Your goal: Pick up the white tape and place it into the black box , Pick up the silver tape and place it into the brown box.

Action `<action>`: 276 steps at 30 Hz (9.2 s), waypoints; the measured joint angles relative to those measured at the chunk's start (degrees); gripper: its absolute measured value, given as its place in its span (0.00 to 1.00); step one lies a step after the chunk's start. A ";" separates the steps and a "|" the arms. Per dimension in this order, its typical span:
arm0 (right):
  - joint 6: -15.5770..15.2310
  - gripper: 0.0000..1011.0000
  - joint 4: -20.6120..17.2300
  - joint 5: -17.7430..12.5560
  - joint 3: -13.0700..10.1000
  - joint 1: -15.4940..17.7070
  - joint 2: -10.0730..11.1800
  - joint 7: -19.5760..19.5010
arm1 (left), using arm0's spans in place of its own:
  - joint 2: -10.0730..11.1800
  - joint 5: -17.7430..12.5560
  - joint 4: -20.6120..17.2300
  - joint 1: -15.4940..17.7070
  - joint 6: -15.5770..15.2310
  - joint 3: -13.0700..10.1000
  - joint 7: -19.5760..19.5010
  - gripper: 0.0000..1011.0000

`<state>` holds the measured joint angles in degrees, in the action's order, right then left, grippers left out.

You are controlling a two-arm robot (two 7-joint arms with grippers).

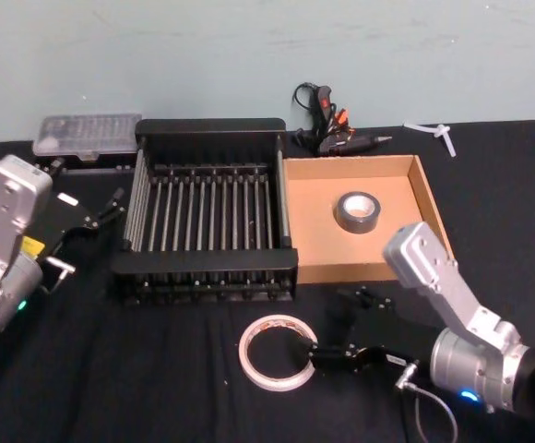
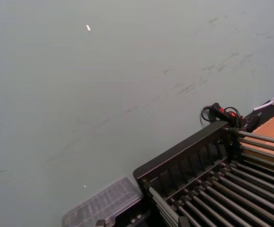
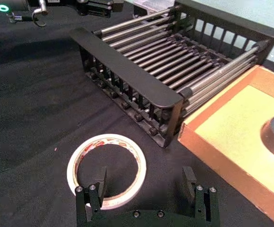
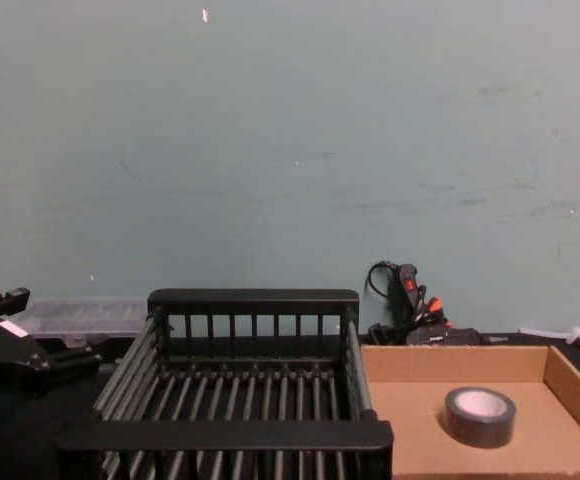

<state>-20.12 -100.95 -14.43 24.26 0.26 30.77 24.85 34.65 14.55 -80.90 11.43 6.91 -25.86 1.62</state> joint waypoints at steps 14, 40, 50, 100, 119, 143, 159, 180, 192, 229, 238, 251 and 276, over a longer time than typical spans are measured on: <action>1.29 0.99 3.94 2.80 3.39 -3.23 -2.48 0.06 | 0.00 0.00 0.00 0.00 0.00 0.00 0.00 0.99; -0.32 0.99 8.31 3.30 4.32 -5.53 -5.13 0.33 | 0.00 0.00 0.00 0.00 0.00 0.00 0.00 0.99; -0.58 0.99 8.59 3.32 4.35 -5.62 -5.19 0.40 | 0.00 0.00 0.00 0.00 0.00 0.00 0.00 0.99; 1.01 0.99 8.48 5.28 4.24 -5.02 -5.71 0.00 | 0.00 0.00 0.00 0.00 0.00 0.00 0.00 0.99; 0.45 0.99 8.52 6.05 4.15 -4.75 -5.97 -0.16 | 0.00 0.00 0.00 0.00 0.00 0.00 0.00 0.99; 0.45 0.67 8.53 5.95 4.15 -4.78 -5.90 -0.10 | 0.00 0.00 0.00 0.00 0.00 0.00 0.00 0.99; 0.45 0.14 8.53 5.89 4.15 -4.78 -5.90 -0.05 | 0.00 0.00 0.00 0.00 0.00 0.00 0.00 0.99; 1.21 0.10 7.79 4.73 3.53 -4.68 -5.21 1.13 | 0.00 0.00 0.00 0.00 0.00 0.00 0.00 0.99; 3.17 0.10 3.30 2.15 2.34 -3.51 -2.47 2.69 | 0.00 0.00 0.00 0.00 0.00 0.00 0.00 0.99; 0.18 0.10 3.99 0.62 2.19 -14.37 -5.87 -2.10 | 0.00 0.00 0.00 0.00 0.00 0.00 0.00 0.99; -1.52 0.10 11.55 3.18 3.92 -20.58 -11.11 -3.77 | 0.00 0.00 0.00 0.00 0.00 0.00 0.00 0.99; 0.19 0.10 26.39 7.19 5.69 -28.80 -19.94 -5.68 | 0.00 0.00 0.00 0.00 0.00 0.00 0.00 0.99; 2.33 0.10 37.44 10.27 5.59 -32.56 -25.57 -7.23 | 0.00 0.00 0.00 0.00 0.00 0.00 0.00 0.99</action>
<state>-17.78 -63.51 -4.16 29.85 -32.30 5.20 17.61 34.65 14.55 -80.90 11.43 6.91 -25.86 1.62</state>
